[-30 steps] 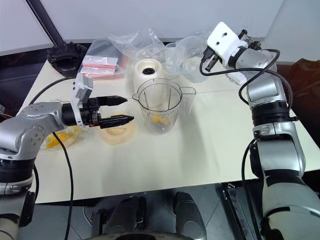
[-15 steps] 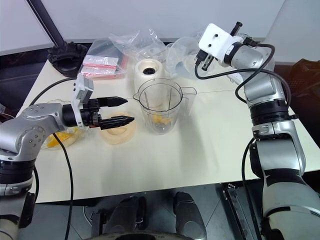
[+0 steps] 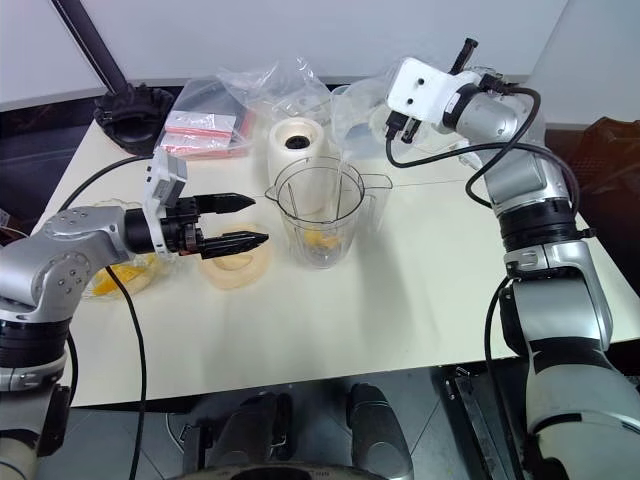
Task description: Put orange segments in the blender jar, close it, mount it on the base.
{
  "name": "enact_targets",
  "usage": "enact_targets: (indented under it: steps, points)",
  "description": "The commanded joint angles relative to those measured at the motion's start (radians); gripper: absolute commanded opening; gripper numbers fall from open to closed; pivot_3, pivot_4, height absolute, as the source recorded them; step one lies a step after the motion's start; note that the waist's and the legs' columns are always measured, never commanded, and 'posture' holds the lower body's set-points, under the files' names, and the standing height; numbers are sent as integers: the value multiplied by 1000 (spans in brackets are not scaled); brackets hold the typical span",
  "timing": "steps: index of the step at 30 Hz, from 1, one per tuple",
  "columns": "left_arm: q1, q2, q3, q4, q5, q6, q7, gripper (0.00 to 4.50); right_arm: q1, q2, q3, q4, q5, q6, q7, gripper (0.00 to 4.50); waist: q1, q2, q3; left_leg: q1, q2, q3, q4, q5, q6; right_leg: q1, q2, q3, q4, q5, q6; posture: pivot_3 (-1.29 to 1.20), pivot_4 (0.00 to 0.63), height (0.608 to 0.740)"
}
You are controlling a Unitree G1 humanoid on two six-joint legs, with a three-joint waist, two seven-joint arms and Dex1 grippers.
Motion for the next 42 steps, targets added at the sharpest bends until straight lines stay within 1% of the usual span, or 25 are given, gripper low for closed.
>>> enact_targets:
  steps: [1,10,13,16,21,23,26,28,30,32,34,37,39,42]
  points:
    - [-6,1,23,-18,-9,-19,-3,4500,-45,-22,-29,-57,3,-22,-26,48,0,0,0,0,0,0,0,0,0,0,0,0,0,0,0,0,150,740]
    - [-11,-1,21,-10,-6,-23,-4,4500,-38,-49,-20,-58,-47,-65,-67,48,0,0,0,0,0,0,0,0,0,0,0,0,0,0,0,0,150,740]
    - [-15,-2,19,-5,-6,-24,-5,4500,-28,-38,-39,-68,-23,-40,-63,48,0,0,0,0,0,0,0,0,0,0,0,0,0,0,0,0,150,740]
    - [-19,-3,16,-2,-5,-24,-7,4500,-12,-8,-90,-85,63,54,-30,48,-1,0,0,0,0,0,0,0,0,0,0,0,0,0,0,0,150,740]
    - [-22,-2,15,1,-4,-22,-13,4500,12,48,-224,-147,254,324,5,48,1,0,0,0,0,0,0,0,0,0,0,0,1,0,0,0,150,740]
    - [-23,-1,16,-3,-7,-19,-15,4500,33,50,-272,-184,304,421,-3,48,5,0,0,0,0,0,0,0,0,0,0,0,1,0,0,0,150,740]
    - [-29,-2,25,-14,-25,-7,-19,4500,75,44,-348,-239,357,557,-53,48,9,0,0,0,0,0,0,0,0,0,0,0,1,0,0,0,150,740]
    - [-34,0,37,-27,-46,6,-24,4500,121,40,-420,-284,385,651,-117,48,12,0,0,0,0,0,0,0,0,1,-1,0,0,0,0,0,150,740]
    - [-38,10,44,-52,-75,26,-32,4500,193,44,-525,-341,407,724,-214,48,17,0,0,0,0,0,1,0,0,1,-1,0,0,0,0,0,150,740]
    - [-36,20,44,-68,-92,38,-37,4500,250,83,-641,-400,460,754,-309,48,25,0,0,0,0,0,0,0,0,1,0,0,0,0,0,0,150,740]
    - [-27,27,41,-79,-101,43,-36,4500,319,120,-728,-465,507,778,-364,48,26,0,0,0,0,0,0,0,0,1,0,0,0,0,0,0,150,740]
    - [-15,29,34,-86,-106,47,-33,4500,441,143,-751,-545,510,789,-402,48,24,0,-1,0,0,-1,0,0,0,1,0,0,1,0,0,0,150,740]
    - [-13,24,27,-81,-102,45,-28,4500,528,164,-746,-573,493,758,-434,48,21,0,-1,1,0,0,0,0,0,1,1,0,1,0,0,0,150,740]
    - [-14,17,19,-75,-96,42,-24,4500,606,199,-741,-577,497,718,-470,48,13,0,-1,2,0,0,1,0,0,2,1,0,1,0,-1,0,150,740]
